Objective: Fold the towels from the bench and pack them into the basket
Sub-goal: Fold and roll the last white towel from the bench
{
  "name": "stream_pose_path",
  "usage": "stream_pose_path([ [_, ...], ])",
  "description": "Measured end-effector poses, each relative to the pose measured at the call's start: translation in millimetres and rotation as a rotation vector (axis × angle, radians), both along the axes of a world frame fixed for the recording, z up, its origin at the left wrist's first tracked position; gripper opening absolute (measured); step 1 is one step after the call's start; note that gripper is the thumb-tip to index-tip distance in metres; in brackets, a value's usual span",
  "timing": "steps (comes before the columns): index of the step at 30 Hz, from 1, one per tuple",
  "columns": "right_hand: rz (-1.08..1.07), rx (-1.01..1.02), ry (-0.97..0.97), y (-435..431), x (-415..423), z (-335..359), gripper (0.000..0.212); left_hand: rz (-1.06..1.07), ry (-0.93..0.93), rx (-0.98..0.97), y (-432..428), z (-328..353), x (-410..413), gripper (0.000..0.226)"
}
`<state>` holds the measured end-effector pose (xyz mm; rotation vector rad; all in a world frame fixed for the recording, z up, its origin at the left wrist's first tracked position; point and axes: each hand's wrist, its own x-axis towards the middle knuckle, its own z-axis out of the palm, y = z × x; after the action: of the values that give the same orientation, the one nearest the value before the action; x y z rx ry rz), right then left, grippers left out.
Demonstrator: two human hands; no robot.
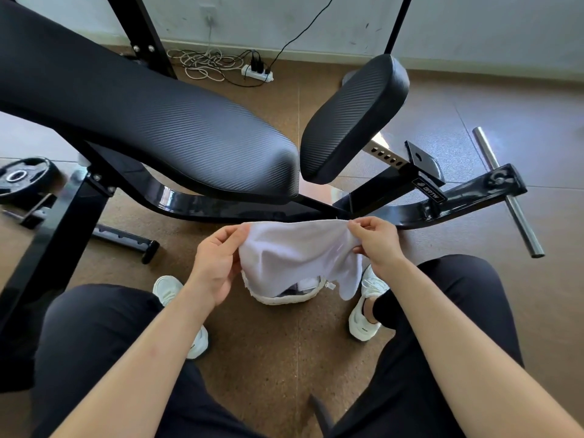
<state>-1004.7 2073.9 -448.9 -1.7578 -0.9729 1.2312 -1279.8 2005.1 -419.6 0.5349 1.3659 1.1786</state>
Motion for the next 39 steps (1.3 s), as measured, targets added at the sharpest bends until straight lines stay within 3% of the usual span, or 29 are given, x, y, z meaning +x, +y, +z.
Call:
stream_pose_path([
  [4, 0.131, 0.029, 0.153, -7, -11, 7, 0.022, -0.056, -0.014, -0.008, 0, -3, 5, 0.019],
  [12, 0.235, 0.071, 0.226, -28, -46, 16, 0.006, -0.175, 0.073, -0.025, -4, -10, 28, 0.016],
  [18, 0.342, 0.119, 0.153, -35, -62, 13, 0.007, -0.252, 0.158, 0.025, -7, -15, 35, 0.014],
  [24, 0.461, 0.335, -0.137, -40, -67, 11, 0.008, -0.261, 0.14, 0.05, -6, -19, 36, 0.016],
  [30, 0.517, 0.426, -0.277, -40, -72, 4, 0.009, -0.23, 0.145, 0.058, -4, -21, 36, 0.012],
  [35, 0.522, 0.45, -0.365, -40, -71, 1, 0.021, -0.297, 0.096, 0.066, -3, -18, 36, 0.032],
  [39, 0.522, 0.422, -0.376, -37, -69, 1, 0.015, -0.388, 0.121, 0.104, -5, -19, 33, 0.036],
])
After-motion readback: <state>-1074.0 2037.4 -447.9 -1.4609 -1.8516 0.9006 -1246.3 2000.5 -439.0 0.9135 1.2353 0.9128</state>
